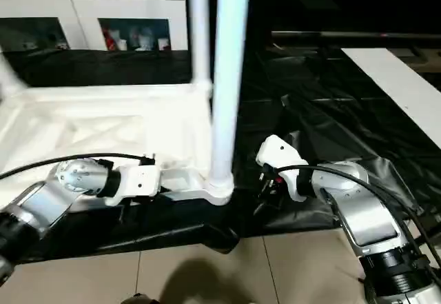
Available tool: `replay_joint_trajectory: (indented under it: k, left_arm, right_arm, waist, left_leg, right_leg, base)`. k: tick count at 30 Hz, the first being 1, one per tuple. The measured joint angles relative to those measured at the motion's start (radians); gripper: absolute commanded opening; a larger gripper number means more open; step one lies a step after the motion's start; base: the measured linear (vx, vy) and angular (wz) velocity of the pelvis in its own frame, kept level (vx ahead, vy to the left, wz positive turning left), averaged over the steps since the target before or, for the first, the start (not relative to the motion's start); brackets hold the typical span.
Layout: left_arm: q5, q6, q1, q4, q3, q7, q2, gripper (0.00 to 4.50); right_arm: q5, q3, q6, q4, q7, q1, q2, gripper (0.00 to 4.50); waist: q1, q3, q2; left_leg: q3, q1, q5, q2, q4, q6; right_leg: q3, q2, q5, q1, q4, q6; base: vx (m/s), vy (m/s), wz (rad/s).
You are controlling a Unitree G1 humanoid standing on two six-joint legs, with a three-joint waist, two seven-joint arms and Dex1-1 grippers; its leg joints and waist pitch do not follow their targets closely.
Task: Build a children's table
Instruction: Rotate table base
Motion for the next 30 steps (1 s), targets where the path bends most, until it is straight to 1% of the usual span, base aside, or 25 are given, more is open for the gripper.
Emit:
replay_joint_trajectory:
  k: [1,4,7,10,13,20,21,23,26,30]
  left_arm:
    - [0.003,-0.029,-0.006,0.021,0.000,0.001,-0.009,0.10]
    - [0.013,-0.066,-0.027,0.059,-0.003,0.003,-0.029,0.10]
    - [0.023,-0.079,-0.038,0.081,-0.003,0.017,-0.042,0.10]
    - [0.025,-0.070,-0.040,0.099,0.009,0.058,-0.059,0.10]
    - [0.011,-0.028,-0.033,0.100,0.038,0.065,-0.069,0.10]
    - [0.001,-0.008,-0.032,0.100,0.046,0.065,-0.069,0.10]
    - [-0.016,0.015,-0.027,0.095,0.055,0.060,-0.073,0.10]
    - [-0.100,0.098,0.003,0.070,0.109,0.031,-0.100,0.10]
    - [-0.172,0.146,0.009,0.066,0.138,0.018,-0.142,0.10]
    - [-0.185,0.147,-0.001,0.100,0.145,0.009,-0.166,0.10]
  right_arm:
    - [-0.002,0.000,-0.003,0.003,-0.002,0.000,0.000,3.97]
    - [-0.004,0.001,-0.007,0.009,-0.008,0.000,0.000,3.97]
    - [-0.005,0.003,-0.007,0.014,-0.009,-0.001,0.001,3.97]
    - [-0.014,0.011,-0.018,0.034,-0.017,-0.007,0.007,3.97]
    - [-0.017,0.014,-0.020,0.036,-0.020,-0.007,0.008,3.97]
    - [-0.017,0.015,-0.020,0.036,-0.021,-0.007,0.008,3.97]
    - [-0.017,0.015,-0.020,0.036,-0.022,-0.007,0.008,3.97]
    - [-0.017,0.015,-0.020,0.037,-0.036,-0.008,0.015,3.97]
    - [-0.017,0.015,-0.020,0.039,-0.051,-0.008,0.032,3.97]
    - [-0.017,0.015,-0.020,0.038,-0.056,-0.006,0.030,3.97]
  waist:
    - [0.000,0.000,0.000]
    - [-0.001,0.000,0.000]
    - [-0.003,0.000,0.000]
    - [-0.007,0.000,0.000]
    - [-0.012,0.000,0.000]
    - [-0.016,0.000,0.000]
    - [-0.017,0.000,0.000]
    - [-0.022,0.000,0.001]
    - [-0.022,0.000,0.002]
    - [-0.026,0.000,0.004]
  left_leg:
    - [0.000,0.000,0.000,0.000,0.000,0.000]
    - [0.000,0.000,0.000,0.000,0.000,0.000]
    - [0.001,0.000,0.000,0.000,0.000,0.000]
    - [0.001,0.000,0.001,0.000,0.000,-0.001]
    - [0.001,0.000,0.001,0.000,0.000,-0.001]
    - [0.002,0.000,0.001,0.000,0.000,0.000]
    - [0.002,0.001,0.001,0.000,0.000,0.000]
    - [0.003,0.001,0.001,0.000,0.000,0.000]
    - [0.004,0.000,0.000,0.000,0.000,0.000]
    - [0.003,0.001,0.001,0.000,0.000,0.000]
  right_leg:
    - [0.000,0.000,0.000,0.000,0.000,0.000]
    - [0.000,0.000,0.000,0.000,0.001,0.000]
    - [0.000,0.000,0.002,0.000,0.002,-0.003]
    - [0.000,0.000,0.001,-0.001,0.001,-0.001]
    - [0.002,0.000,0.000,-0.002,0.001,0.000]
    - [0.002,0.001,0.000,-0.003,0.000,0.000]
    - [0.002,0.001,0.000,-0.003,0.000,0.000]
    - [0.003,0.001,0.000,-0.003,0.000,0.000]
    - [0.002,0.001,0.000,-0.004,0.000,0.000]
    - [0.002,0.001,0.000,-0.003,0.001,0.000]
  base:
    - [0.000,0.000,0.00]
    - [0.000,0.000,0.00]
    - [0.000,0.000,0.00]
    - [0.000,0.000,0.00]
    - [0.000,0.000,0.00]
    - [0.000,0.000,0.00]
    - [0.000,0.000,0.00]
    - [0.000,0.000,0.00]
    - [0.000,0.000,0.00]
    - [0.000,0.000,0.00]
